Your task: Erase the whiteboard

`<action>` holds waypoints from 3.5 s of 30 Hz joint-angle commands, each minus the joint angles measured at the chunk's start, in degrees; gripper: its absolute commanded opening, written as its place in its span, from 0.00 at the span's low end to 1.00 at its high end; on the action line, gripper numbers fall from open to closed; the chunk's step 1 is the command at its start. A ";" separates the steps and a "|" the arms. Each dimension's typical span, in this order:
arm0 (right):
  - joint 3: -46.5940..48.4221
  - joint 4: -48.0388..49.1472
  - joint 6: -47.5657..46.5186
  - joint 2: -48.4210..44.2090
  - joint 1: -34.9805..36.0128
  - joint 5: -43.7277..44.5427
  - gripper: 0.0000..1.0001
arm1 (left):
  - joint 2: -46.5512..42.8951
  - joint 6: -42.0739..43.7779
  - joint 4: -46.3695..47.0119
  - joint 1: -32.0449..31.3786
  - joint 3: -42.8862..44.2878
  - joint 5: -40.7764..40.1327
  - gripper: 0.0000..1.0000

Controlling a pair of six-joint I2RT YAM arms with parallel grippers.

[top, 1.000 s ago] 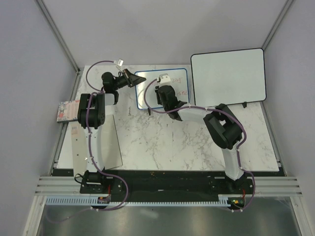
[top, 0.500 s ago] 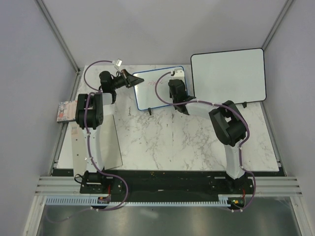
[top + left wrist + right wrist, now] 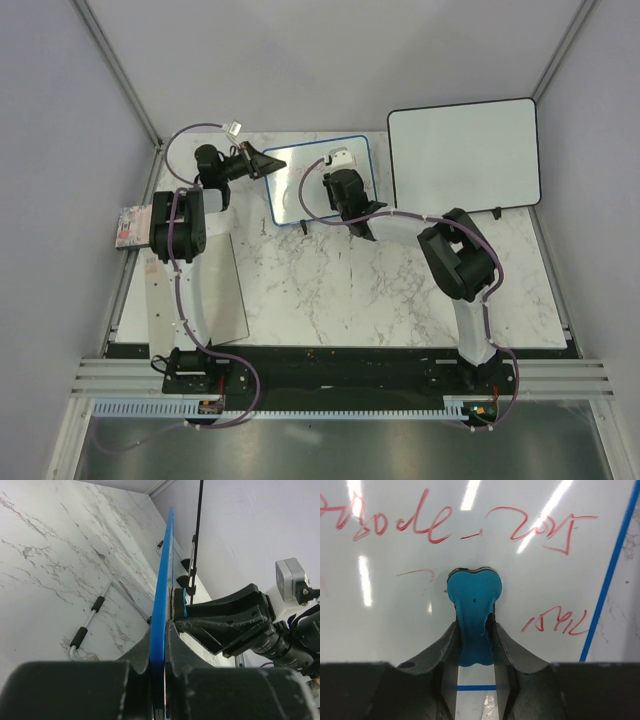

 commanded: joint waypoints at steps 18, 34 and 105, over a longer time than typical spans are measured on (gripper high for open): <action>-4.45 -3.49 4.17 -0.43 -8.23 7.14 0.00 | 0.33 10.25 -2.42 1.95 -0.74 -0.67 0.02; -6.30 -3.14 6.10 -1.41 -9.19 8.56 0.00 | 0.42 10.07 -2.42 2.12 -0.65 -0.49 0.02; 20.42 -14.47 0.74 9.76 -6.92 -21.15 0.00 | 0.16 11.65 -2.78 1.33 -0.57 0.12 0.02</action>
